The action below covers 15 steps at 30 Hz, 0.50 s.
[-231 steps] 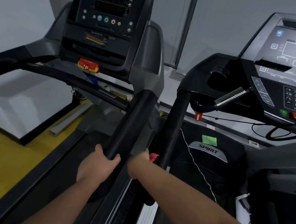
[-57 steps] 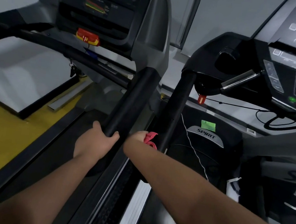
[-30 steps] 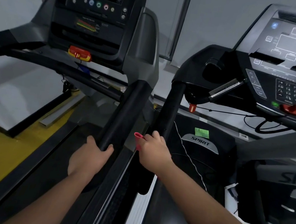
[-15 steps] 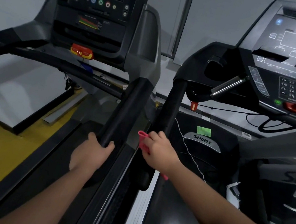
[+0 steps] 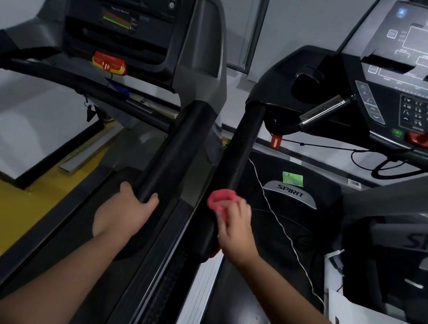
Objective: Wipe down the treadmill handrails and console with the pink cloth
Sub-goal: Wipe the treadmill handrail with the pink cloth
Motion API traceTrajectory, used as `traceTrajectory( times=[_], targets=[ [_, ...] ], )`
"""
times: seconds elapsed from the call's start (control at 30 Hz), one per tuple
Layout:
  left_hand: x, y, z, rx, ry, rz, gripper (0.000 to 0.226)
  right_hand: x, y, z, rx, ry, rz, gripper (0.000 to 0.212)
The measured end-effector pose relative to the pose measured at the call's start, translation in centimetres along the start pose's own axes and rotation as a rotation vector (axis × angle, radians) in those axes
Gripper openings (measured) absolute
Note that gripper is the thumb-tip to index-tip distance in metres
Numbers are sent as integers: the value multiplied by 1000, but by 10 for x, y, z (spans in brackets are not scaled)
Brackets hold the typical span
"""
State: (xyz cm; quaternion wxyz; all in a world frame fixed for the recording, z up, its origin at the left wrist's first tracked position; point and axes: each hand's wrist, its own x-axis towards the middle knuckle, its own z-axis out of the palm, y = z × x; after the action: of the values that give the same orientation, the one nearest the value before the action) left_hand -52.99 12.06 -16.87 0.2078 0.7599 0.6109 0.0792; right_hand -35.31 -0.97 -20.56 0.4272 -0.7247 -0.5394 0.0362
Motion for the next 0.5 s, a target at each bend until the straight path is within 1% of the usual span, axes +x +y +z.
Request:
traceTrajectory(
  times=[0.07,0.1,0.17,0.2,0.23,0.3,0.33,0.4,0.43,0.47,0.5],
  targets=[
    [0,1,1,0,1,0,54,-2,-2,4,258,107,358,5],
    [1,0,1,4,1,-2,55,-1,-7,7,363,156,489,6],
    [2,-2,2,14,0,-9,58,1,-14,12,563,202,692,13],
    [3,-2,3,10,-7,-16,59,2,-16,10,634,201,762,15],
    [4,-3,4,-7,-12,-27,61,2,-20,8,659,193,785,16],
    [4,-3,4,-68,31,-9,66,1,-24,4,583,175,699,17],
    [4,-3,4,-70,89,47,67,0,-26,2,515,152,634,15],
    [2,-4,4,8,222,247,60,1,-28,2,484,128,562,10],
    [-2,-1,4,37,274,348,54,2,-26,3,520,143,585,9],
    [-7,5,7,43,295,408,47,5,-24,3,592,175,656,10],
    [-13,13,9,33,282,419,41,8,-21,2,706,208,759,9]
  ],
)
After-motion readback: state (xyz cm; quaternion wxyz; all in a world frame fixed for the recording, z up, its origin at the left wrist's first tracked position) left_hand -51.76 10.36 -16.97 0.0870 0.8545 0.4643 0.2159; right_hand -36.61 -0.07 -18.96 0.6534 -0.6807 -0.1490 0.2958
